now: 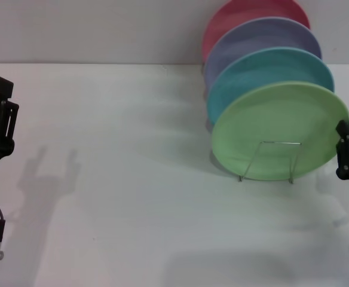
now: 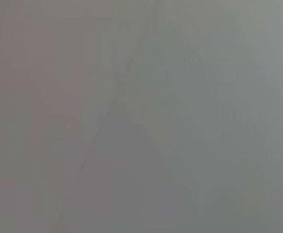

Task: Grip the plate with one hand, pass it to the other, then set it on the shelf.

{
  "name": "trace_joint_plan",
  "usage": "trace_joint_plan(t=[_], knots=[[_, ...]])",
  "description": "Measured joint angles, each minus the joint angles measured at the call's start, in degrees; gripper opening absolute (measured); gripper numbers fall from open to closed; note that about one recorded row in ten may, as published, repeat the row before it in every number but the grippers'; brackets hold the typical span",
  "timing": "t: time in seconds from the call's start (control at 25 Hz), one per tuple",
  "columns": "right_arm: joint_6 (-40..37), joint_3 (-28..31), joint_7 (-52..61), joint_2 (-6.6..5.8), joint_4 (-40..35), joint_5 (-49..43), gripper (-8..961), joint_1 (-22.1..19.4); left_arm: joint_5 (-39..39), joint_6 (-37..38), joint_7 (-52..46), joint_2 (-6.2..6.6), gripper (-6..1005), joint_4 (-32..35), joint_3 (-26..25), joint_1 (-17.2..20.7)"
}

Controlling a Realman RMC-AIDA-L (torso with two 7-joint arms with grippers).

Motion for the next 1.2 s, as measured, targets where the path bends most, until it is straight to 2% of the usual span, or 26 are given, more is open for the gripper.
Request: trace_joint_plan(t=[0.2, 0.44, 0.64, 0.8, 0.92, 0.96, 1.08, 1.16, 1.2], knots=[[0.0, 0.0, 0.1, 0.00, 0.1, 0.0, 141, 0.1, 0.1, 0.2, 0.0, 0.00, 665, 0.1, 0.0, -0.2], [-8.2, -0.1, 3.5, -0.11, -0.1, 0.0, 302, -3.0, 0.1, 0.4, 0.0, 0.03, 665, -0.2, -0.2, -0.9], [-18.4, 0.5, 11.7, -0.22, -1.7, 0.2, 300, -7.3, 0.0, 0.4, 0.7, 0.09, 666, -1.1, -1.7, -1.9], [-21.4, 8.0, 20.3, -0.28, -4.1, 1.3, 313, -9.4, 0.0, -1.5, 3.2, -0.11, 666, -3.4, -3.0, -3.7], [-18.5, 15.6, 28.4, -0.35, -9.3, 2.1, 326, -8.8, 0.0, -3.8, 9.3, -0.39, 681, -4.0, -3.0, -5.0], [-15.5, 19.7, 31.8, -0.40, -12.0, 2.1, 330, -7.8, 0.0, -6.4, 14.1, -0.51, 689, -3.8, -3.1, -5.8], [-13.5, 22.2, 32.2, -0.42, -13.3, 2.1, 343, -6.9, -0.1, -9.5, 16.9, -0.53, 712, -3.8, -3.8, -6.5], [-11.7, 24.9, 30.7, -0.41, -14.1, 2.1, 526, -5.6, 0.0, -13.8, 17.1, -0.37, 727, -4.6, -5.4, -7.1], [-11.7, 24.9, 30.7, -0.41, -14.1, 2.1, 546, -5.6, 0.0, -13.8, 17.1, -0.37, 735, -4.6, -5.4, -7.1]])
